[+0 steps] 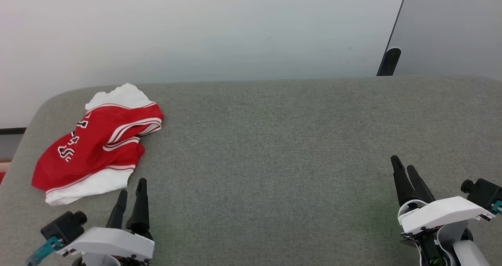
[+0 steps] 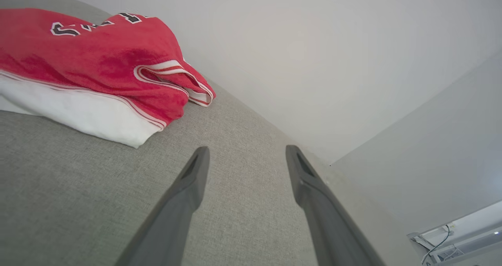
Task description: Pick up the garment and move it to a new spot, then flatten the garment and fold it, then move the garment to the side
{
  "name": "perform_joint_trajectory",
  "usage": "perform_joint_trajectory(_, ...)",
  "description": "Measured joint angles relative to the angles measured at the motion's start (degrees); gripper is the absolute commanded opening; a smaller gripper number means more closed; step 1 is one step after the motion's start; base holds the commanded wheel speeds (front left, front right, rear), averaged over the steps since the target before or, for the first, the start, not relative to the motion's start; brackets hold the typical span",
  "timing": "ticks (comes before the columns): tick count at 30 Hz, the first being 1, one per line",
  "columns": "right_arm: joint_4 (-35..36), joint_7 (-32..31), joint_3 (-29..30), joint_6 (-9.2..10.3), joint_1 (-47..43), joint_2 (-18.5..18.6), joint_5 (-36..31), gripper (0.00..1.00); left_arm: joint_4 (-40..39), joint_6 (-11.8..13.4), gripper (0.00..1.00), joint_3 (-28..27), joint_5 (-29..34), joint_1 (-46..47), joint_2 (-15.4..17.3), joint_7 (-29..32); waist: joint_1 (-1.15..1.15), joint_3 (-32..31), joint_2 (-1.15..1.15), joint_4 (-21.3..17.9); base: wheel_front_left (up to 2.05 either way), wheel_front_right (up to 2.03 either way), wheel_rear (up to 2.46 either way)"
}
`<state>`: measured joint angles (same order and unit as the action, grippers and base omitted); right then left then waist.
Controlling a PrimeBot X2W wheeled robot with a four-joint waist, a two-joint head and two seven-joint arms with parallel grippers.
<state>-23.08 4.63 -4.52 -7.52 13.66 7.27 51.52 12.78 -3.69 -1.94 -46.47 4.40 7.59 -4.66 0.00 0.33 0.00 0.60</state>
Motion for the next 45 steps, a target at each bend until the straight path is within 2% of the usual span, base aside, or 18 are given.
perform_joint_trajectory(25, -3.0, 4.1, -1.4, 0.00, 2.5, 0.6, -17.0, 1.00, -0.3, 0.2, 1.00, 1.2, 17.6, 0.2, 1.4, -4.0, 0.00, 0.2, 0.00, 0.0, 0.00, 0.00, 0.00)
perform_joint_trajectory(45, -4.3, 6.8, -0.5, -0.01, 3.7, 0.6, -27.8, 1.00, 1.6, -0.2, 1.00, 1.7, 28.0, 1.1, 2.0, -6.7, 0.00, 0.2, 0.00, -0.2, 0.00, 0.00, 0.00)
